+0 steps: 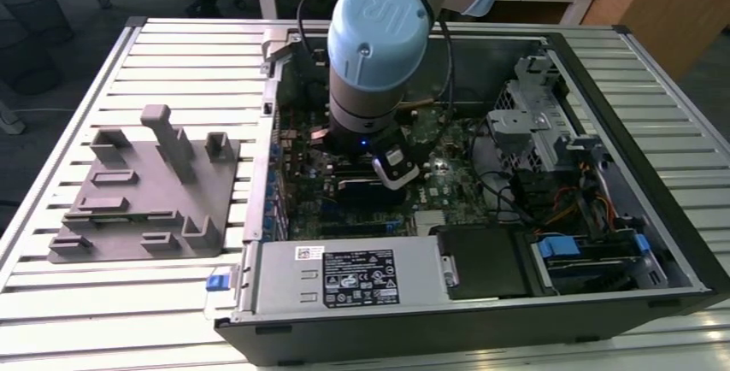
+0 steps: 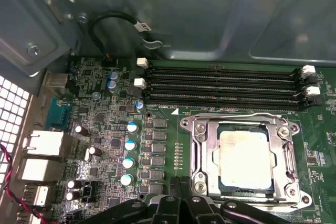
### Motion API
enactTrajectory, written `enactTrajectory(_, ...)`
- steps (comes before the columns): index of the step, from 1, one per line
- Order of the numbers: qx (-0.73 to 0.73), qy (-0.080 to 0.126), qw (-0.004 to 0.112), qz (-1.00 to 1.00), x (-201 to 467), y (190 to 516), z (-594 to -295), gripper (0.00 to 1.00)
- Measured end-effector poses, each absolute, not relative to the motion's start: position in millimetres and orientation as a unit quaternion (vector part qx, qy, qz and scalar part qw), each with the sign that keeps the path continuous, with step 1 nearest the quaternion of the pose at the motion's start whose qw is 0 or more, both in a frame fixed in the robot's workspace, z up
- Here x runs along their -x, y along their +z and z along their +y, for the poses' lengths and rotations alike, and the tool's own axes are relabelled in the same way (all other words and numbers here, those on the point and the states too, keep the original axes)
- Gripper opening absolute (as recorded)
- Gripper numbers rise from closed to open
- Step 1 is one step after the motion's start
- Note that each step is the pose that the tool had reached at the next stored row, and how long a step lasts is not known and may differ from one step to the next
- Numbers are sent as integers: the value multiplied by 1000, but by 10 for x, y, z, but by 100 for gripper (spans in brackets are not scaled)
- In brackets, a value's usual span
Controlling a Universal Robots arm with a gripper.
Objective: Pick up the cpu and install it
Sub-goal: 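Install the second cpu locking lever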
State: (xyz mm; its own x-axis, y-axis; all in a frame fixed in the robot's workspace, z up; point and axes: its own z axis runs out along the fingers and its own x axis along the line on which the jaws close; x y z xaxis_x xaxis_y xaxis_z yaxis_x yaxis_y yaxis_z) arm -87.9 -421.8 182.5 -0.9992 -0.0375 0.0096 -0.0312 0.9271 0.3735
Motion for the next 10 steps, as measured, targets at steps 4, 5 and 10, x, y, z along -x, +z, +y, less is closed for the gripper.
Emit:
enactTrajectory(4, -18, -193, 7, -981, 872, 1838, -4204, 11)
enactTrajectory(5, -18, -194, 7, -981, 871, 1848, -4202, 11)
enactTrajectory(10, -18, -193, 7, -981, 876, 1908, -4206, 11)
